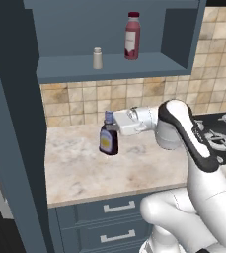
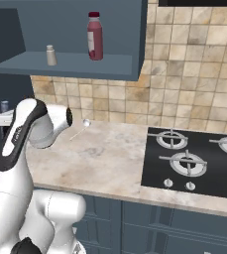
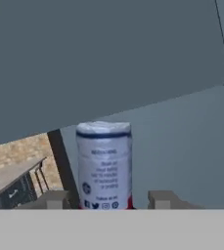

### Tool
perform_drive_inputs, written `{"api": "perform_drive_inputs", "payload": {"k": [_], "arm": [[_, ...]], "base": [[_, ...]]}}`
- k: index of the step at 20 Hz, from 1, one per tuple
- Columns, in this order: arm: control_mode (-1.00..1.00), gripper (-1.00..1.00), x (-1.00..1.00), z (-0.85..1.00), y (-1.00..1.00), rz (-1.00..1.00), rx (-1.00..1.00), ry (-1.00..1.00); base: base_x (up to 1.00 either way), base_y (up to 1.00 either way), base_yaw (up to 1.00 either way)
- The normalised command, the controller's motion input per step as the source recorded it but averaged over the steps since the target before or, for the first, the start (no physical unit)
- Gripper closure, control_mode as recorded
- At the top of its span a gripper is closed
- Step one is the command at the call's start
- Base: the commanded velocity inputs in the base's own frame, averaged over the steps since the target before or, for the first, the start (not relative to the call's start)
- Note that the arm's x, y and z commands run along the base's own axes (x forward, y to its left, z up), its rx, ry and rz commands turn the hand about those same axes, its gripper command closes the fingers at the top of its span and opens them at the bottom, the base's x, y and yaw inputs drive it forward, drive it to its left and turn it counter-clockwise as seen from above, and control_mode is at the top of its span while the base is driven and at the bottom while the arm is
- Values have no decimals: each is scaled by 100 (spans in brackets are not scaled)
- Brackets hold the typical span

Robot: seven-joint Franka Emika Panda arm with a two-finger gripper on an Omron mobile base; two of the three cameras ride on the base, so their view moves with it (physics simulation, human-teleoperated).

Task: Pick the shaker and condiment bottle from the counter and place them in the cabinet.

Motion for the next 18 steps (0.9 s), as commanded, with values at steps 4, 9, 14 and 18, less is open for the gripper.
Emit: {"api": "perform_drive_inputs", "payload": {"k": [4, 9, 14, 18], "arm": [[-100, 100, -6, 97, -3, -14, 0, -6], [-100, 100, -3, 89, -9, -19, 0, -6], [-100, 100, -2, 77, -14, -22, 0, -2], [-100, 100, 1, 38, -17, -21, -1, 0]], "base": [[0, 0, 0], [0, 0, 0], [0, 0, 0], [0, 0, 0]]}}
